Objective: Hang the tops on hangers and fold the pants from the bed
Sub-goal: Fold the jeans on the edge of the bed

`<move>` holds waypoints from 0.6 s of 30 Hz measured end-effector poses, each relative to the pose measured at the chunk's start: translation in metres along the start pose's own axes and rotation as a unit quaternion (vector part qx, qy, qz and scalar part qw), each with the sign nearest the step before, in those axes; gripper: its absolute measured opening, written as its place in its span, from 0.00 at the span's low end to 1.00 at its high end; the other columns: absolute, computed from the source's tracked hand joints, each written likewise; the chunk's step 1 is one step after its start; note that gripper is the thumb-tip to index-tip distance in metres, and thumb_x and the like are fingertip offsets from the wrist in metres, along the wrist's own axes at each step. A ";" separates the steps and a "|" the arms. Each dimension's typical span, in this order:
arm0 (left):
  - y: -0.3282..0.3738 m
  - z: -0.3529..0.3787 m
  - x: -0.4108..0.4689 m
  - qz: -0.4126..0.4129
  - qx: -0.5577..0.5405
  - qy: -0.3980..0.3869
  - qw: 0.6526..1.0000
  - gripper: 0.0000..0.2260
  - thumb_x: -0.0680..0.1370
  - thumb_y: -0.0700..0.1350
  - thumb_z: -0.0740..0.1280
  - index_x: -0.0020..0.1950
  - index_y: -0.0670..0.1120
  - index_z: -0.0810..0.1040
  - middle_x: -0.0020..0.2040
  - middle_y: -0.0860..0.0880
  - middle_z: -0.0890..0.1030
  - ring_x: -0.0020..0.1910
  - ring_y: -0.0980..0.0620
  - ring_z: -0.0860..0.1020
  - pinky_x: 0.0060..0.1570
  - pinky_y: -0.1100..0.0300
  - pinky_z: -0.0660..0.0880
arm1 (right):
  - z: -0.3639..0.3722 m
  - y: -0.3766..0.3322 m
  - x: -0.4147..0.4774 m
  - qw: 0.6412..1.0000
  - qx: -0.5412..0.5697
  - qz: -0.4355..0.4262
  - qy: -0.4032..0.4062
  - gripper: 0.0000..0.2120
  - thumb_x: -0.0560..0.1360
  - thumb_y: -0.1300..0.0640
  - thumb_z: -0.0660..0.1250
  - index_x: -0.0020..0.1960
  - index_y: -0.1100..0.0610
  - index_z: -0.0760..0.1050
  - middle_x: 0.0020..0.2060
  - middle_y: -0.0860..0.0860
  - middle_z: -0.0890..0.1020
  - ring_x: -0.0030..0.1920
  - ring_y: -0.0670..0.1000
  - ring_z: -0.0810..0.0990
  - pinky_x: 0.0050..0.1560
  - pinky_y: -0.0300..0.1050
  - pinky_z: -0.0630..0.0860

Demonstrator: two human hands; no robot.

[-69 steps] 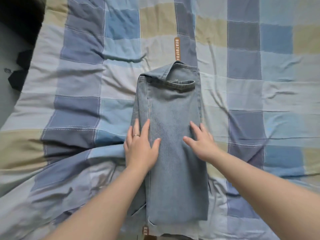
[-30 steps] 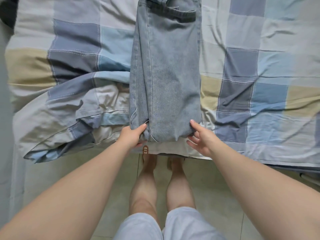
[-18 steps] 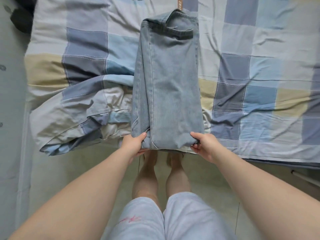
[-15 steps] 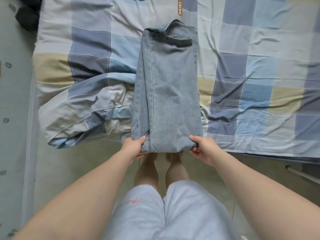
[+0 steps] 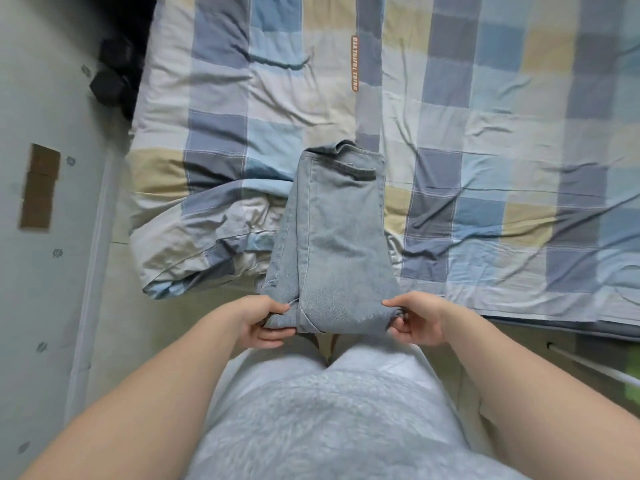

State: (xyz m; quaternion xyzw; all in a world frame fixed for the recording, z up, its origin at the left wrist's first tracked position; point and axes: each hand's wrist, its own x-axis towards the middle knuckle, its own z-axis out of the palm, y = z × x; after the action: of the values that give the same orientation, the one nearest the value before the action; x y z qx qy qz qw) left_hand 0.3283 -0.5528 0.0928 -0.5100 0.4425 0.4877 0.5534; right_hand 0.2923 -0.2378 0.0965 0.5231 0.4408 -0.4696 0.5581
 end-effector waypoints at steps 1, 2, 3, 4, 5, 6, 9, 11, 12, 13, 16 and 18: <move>0.012 -0.001 -0.006 -0.002 0.006 -0.004 1.000 0.10 0.79 0.45 0.69 0.60 0.47 0.76 0.46 0.47 0.87 0.39 0.49 0.86 0.44 0.52 0.80 | 0.000 -0.010 -0.007 1.000 0.001 -0.007 0.000 0.13 0.77 0.59 0.70 0.39 0.58 0.68 0.27 0.51 0.69 0.24 0.47 0.72 0.31 0.42 0.79; 0.024 -0.002 -0.011 -0.004 0.008 -0.006 1.000 0.09 0.79 0.46 0.69 0.58 0.48 0.77 0.45 0.48 0.87 0.39 0.50 0.86 0.43 0.54 0.79 | 0.001 -0.021 -0.013 1.000 0.008 -0.015 0.000 0.13 0.78 0.59 0.69 0.37 0.58 0.68 0.27 0.50 0.68 0.22 0.46 0.71 0.28 0.40 0.77; 0.037 -0.004 -0.015 -0.002 0.006 -0.008 1.000 0.08 0.78 0.47 0.69 0.56 0.49 0.78 0.44 0.49 0.87 0.38 0.50 0.86 0.43 0.56 0.79 | 0.001 -0.031 -0.019 1.000 0.017 -0.026 0.001 0.14 0.78 0.59 0.68 0.36 0.57 0.69 0.26 0.50 0.68 0.21 0.46 0.70 0.26 0.39 0.76; 0.049 -0.005 -0.018 0.005 0.000 -0.008 1.000 0.06 0.78 0.49 0.69 0.54 0.51 0.78 0.43 0.50 0.87 0.38 0.51 0.86 0.43 0.57 0.78 | 0.001 -0.042 -0.024 0.999 0.026 -0.038 0.003 0.15 0.79 0.58 0.66 0.35 0.57 0.69 0.25 0.49 0.68 0.19 0.45 0.69 0.24 0.38 0.74; 0.062 -0.006 -0.020 0.018 -0.008 -0.007 1.000 0.06 0.77 0.50 0.69 0.53 0.52 0.79 0.43 0.50 0.87 0.39 0.51 0.86 0.43 0.57 0.77 | 0.000 -0.054 -0.028 0.998 0.038 -0.051 0.004 0.15 0.80 0.58 0.65 0.34 0.57 0.68 0.24 0.49 0.68 0.19 0.44 0.68 0.24 0.36 0.74; 0.076 -0.007 -0.022 0.034 -0.017 -0.006 0.999 0.05 0.77 0.50 0.68 0.52 0.52 0.79 0.43 0.51 0.87 0.40 0.51 0.86 0.44 0.57 0.76 | 0.000 -0.066 -0.031 0.997 0.051 -0.064 0.007 0.16 0.80 0.58 0.63 0.34 0.57 0.67 0.23 0.48 0.68 0.19 0.44 0.67 0.24 0.36 0.73; 0.121 -0.005 -0.025 0.080 -0.046 -0.004 0.996 0.05 0.78 0.52 0.67 0.49 0.52 0.79 0.42 0.51 0.87 0.40 0.53 0.86 0.44 0.56 0.74 | 0.000 -0.104 -0.035 0.992 0.086 -0.093 0.013 0.17 0.80 0.59 0.60 0.33 0.56 0.66 0.22 0.48 0.67 0.19 0.44 0.66 0.24 0.36 0.74; 0.158 -0.001 -0.025 0.105 -0.060 0.001 0.993 0.07 0.79 0.53 0.66 0.47 0.51 0.80 0.41 0.50 0.87 0.40 0.52 0.86 0.45 0.55 0.74 | 0.002 -0.133 -0.033 0.987 0.119 -0.108 0.016 0.16 0.79 0.60 0.59 0.32 0.55 0.66 0.22 0.47 0.67 0.19 0.44 0.66 0.25 0.36 0.74; 0.177 0.002 -0.024 0.118 -0.064 0.003 0.991 0.08 0.79 0.53 0.65 0.46 0.51 0.81 0.42 0.50 0.87 0.43 0.53 0.85 0.46 0.55 0.74 | 0.002 -0.149 -0.031 0.984 0.139 -0.114 0.017 0.16 0.79 0.60 0.59 0.32 0.55 0.66 0.21 0.47 0.67 0.19 0.45 0.67 0.25 0.36 0.75; 0.197 0.005 -0.021 0.131 -0.070 0.005 0.989 0.10 0.79 0.53 0.64 0.46 0.50 0.81 0.42 0.50 0.87 0.45 0.53 0.84 0.46 0.55 0.73 | 0.003 -0.166 -0.028 0.980 0.156 -0.121 0.019 0.16 0.78 0.60 0.59 0.31 0.55 0.66 0.21 0.47 0.67 0.18 0.45 0.67 0.26 0.37 0.75; 0.259 0.015 -0.010 0.172 -0.094 0.020 0.980 0.11 0.80 0.52 0.61 0.46 0.50 0.80 0.39 0.51 0.87 0.46 0.53 0.82 0.46 0.56 0.72 | 0.006 -0.218 -0.018 0.971 0.190 -0.146 0.022 0.16 0.77 0.61 0.59 0.31 0.53 0.65 0.20 0.47 0.68 0.19 0.44 0.68 0.27 0.38 0.77; 0.299 0.023 0.000 0.193 -0.109 0.033 0.975 0.11 0.80 0.52 0.60 0.44 0.50 0.78 0.35 0.52 0.86 0.45 0.54 0.81 0.45 0.58 0.72 | 0.009 -0.251 -0.007 0.960 0.225 -0.165 0.026 0.15 0.78 0.60 0.59 0.32 0.53 0.66 0.21 0.47 0.69 0.20 0.45 0.70 0.27 0.39 0.78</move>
State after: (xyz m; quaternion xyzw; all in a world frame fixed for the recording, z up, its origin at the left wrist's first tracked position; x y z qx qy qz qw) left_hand 0.0320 -0.5292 0.0554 -0.4882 0.4951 0.6130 0.3751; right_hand 0.0440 -0.2490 0.0611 0.5670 0.4185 -0.6286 0.3289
